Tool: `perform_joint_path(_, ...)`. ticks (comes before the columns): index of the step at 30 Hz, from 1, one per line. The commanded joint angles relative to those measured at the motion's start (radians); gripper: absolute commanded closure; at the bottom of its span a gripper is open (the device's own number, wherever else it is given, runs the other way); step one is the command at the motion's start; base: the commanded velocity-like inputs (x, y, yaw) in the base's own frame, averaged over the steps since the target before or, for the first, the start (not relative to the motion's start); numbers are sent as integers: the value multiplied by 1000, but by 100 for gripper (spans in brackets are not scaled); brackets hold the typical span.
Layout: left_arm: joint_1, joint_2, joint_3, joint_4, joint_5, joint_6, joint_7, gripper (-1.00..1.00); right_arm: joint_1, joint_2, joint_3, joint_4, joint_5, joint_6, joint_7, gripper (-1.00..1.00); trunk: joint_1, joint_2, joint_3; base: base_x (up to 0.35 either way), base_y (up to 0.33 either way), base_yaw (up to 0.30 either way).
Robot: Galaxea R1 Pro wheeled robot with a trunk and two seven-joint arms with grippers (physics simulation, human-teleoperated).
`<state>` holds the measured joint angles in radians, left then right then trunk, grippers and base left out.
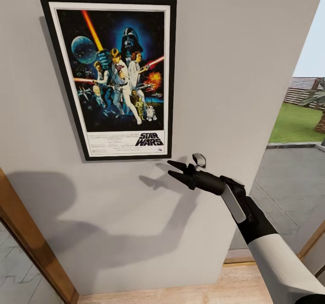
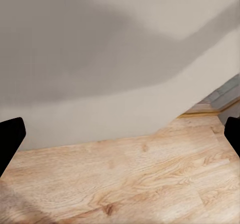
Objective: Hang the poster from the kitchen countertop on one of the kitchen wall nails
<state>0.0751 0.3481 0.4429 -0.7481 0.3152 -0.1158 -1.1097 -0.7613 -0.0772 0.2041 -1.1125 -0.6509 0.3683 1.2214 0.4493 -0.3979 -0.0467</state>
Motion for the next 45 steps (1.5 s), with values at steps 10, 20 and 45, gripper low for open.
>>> perform_joint_path(10,0,0,0,0,1,-7,-1,-100,-1,-1,3,-1,-10,9,0,-100,1,-2,-2,0,0,0)
perform_joint_path(20,0,1,0,0,1,-7,-1,-100,-1,-1,3,0,-10,9,0,-100,1,-2,-2,-21,0,0)
perform_joint_path(45,0,0,-1,7,5,-3,-2,-100,275,-131,-10,35,-2,-6,17,-100,1,-2,-2,-229,0,0)
